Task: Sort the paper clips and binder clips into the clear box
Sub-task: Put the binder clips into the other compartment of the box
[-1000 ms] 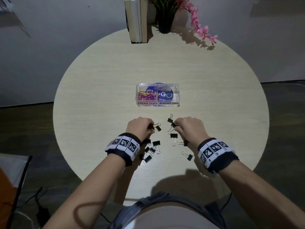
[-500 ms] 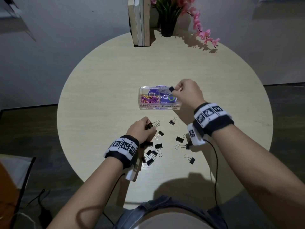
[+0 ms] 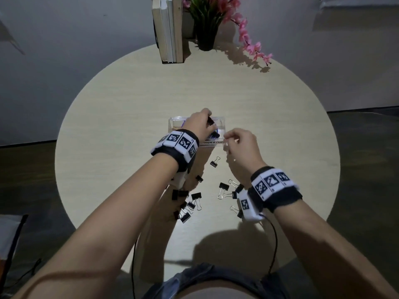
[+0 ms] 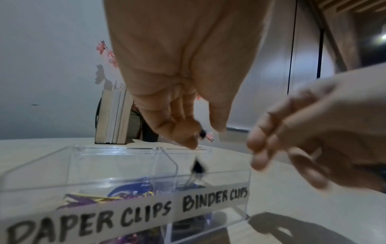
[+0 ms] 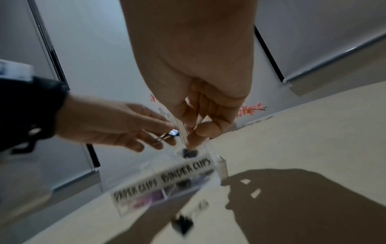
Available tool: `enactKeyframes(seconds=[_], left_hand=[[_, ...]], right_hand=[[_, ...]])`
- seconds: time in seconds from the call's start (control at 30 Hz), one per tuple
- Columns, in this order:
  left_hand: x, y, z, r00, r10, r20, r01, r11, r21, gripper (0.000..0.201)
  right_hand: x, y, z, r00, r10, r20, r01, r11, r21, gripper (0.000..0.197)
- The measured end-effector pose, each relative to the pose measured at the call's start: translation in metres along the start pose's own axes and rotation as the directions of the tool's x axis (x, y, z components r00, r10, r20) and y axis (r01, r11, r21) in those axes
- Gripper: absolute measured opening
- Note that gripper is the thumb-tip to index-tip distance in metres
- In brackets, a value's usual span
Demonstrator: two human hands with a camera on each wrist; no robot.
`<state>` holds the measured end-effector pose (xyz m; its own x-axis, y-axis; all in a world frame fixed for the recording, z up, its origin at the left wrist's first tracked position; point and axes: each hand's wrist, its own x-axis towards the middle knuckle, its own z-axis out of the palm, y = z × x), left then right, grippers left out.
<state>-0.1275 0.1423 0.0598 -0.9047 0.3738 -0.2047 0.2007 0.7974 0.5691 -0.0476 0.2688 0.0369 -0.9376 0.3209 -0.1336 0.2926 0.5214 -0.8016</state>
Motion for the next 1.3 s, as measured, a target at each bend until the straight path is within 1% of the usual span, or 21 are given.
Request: enactKeyframes(seconds=[0.07, 0.13, 0.2, 0.23, 0.3, 0.4, 0.47, 0.57, 0.63, 0.7, 0.73, 0.8, 0.87, 0.93, 0.97, 1.0, 1.03, 1.1, 1.13, 1.2, 1.3], left_hand=[[-0.006, -0.001, 0.003, 0.999, 0.037, 0.031, -0.038, 0.999, 0.016, 0.044], [-0.02, -0.006, 0.008, 0.992, 0.119, -0.03, -0.118, 0.992, 0.034, 0.029], [-0.039, -0.018, 0.015, 0.983, 0.163, -0.086, -0.16, 0.986, 0.045, 0.013], [-0.049, -0.025, 0.019, 0.987, 0.143, -0.069, -0.139, 0.989, 0.06, 0.009], [-0.066, -0.038, 0.03, 0.998, 0.058, 0.02, -0.059, 0.995, 0.086, 0.018], [-0.081, -0.05, 0.046, 0.993, -0.005, 0.118, -0.005, 0.997, 0.076, 0.037], [-0.086, -0.052, 0.053, 0.989, 0.012, 0.147, -0.026, 0.996, 0.088, 0.039], [-0.09, -0.052, 0.06, 0.988, 0.041, 0.152, -0.057, 0.993, 0.101, 0.03], [-0.092, -0.053, 0.061, 0.989, 0.027, 0.145, -0.04, 0.995, 0.087, 0.031], [-0.095, -0.058, 0.058, 0.991, -0.019, 0.131, 0.022, 1.0, -0.018, 0.031], [-0.098, -0.061, 0.054, 0.992, -0.06, 0.112, 0.074, 0.989, -0.129, 0.03], [-0.103, -0.068, 0.043, 0.987, -0.153, 0.053, 0.162, 0.905, -0.393, 0.027], [-0.109, -0.074, 0.032, 0.968, -0.253, 0.008, 0.209, 0.782, -0.587, 0.022], [-0.114, -0.082, 0.021, 0.935, -0.354, 0.016, 0.265, 0.668, -0.695, 0.023], [-0.116, -0.086, 0.017, 0.924, -0.382, 0.023, 0.287, 0.651, -0.703, 0.025], [-0.118, -0.09, 0.015, 0.921, -0.388, 0.027, 0.308, 0.683, -0.662, 0.024], [-0.119, -0.095, 0.014, 0.926, -0.376, 0.028, 0.327, 0.764, -0.556, 0.021], [-0.123, -0.1, 0.018, 0.941, -0.335, 0.054, 0.338, 0.912, -0.232, 0.017], [-0.126, -0.1, 0.021, 0.941, -0.331, 0.064, 0.336, 0.939, -0.08, 0.02], [-0.127, -0.097, 0.028, 0.948, -0.315, 0.046, 0.308, 0.944, 0.117, 0.027], [-0.124, -0.091, 0.037, 0.97, -0.241, 0.034, 0.224, 0.938, 0.264, 0.028]], right_hand=[[-0.016, 0.016, 0.004, 0.998, 0.032, 0.048, -0.033, 0.999, 0.002, 0.02], [-0.022, 0.027, 0.009, 0.995, 0.033, 0.091, -0.028, 0.998, -0.049, 0.023], [-0.024, 0.031, 0.015, 0.99, -0.008, 0.142, 0.03, 0.988, -0.15, 0.029], [-0.025, 0.032, 0.018, 0.983, -0.049, 0.176, 0.087, 0.972, -0.218, 0.03], [-0.025, 0.033, 0.024, 0.952, -0.105, 0.286, 0.204, 0.917, -0.342, 0.03], [-0.022, 0.034, 0.028, 0.905, -0.101, 0.413, 0.306, 0.829, -0.467, 0.035], [-0.021, 0.033, 0.027, 0.909, -0.108, 0.403, 0.307, 0.828, -0.47, 0.031], [-0.021, 0.031, 0.022, 0.917, -0.092, 0.389, 0.286, 0.83, -0.479, 0.019], [-0.023, 0.032, 0.016, 0.919, -0.058, 0.39, 0.241, 0.866, -0.437, 0.015], [-0.026, 0.034, 0.008, 0.918, -0.002, 0.398, 0.146, 0.932, -0.332, 0.018], [-0.029, 0.036, 0.005, 0.915, 0.016, 0.402, 0.11, 0.951, -0.288, 0.017], [-0.037, 0.039, -0.003, 0.921, 0.028, 0.389, 0.078, 0.964, -0.255, 0.011], [-0.046, 0.039, -0.007, 0.926, 0.055, 0.373, 0.086, 0.933, -0.349, 0.006], [-0.057, 0.037, -0.005, 0.923, 0.123, 0.366, 0.096, 0.845, -0.527, 0.021], [-0.061, 0.035, -0.001, 0.924, 0.152, 0.35, 0.099, 0.792, -0.603, 0.027], [-0.065, 0.034, 0.003, 0.932, 0.161, 0.325, 0.101, 0.744, -0.66, 0.034], [-0.069, 0.032, 0.007, 0.943, 0.161, 0.292, 0.1, 0.699, -0.709, 0.042], [-0.074, 0.03, 0.016, 0.955, 0.16, 0.249, 0.098, 0.622, -0.777, 0.052], [-0.074, 0.029, 0.02, 0.956, 0.159, 0.248, 0.103, 0.607, -0.788, 0.053], [-0.072, 0.026, 0.026, 0.952, 0.165, 0.257, 0.101, 0.624, -0.775, 0.045], [-0.065, 0.018, 0.027, 0.95, 0.178, 0.258, 0.048, 0.73, -0.681, 0.036]])
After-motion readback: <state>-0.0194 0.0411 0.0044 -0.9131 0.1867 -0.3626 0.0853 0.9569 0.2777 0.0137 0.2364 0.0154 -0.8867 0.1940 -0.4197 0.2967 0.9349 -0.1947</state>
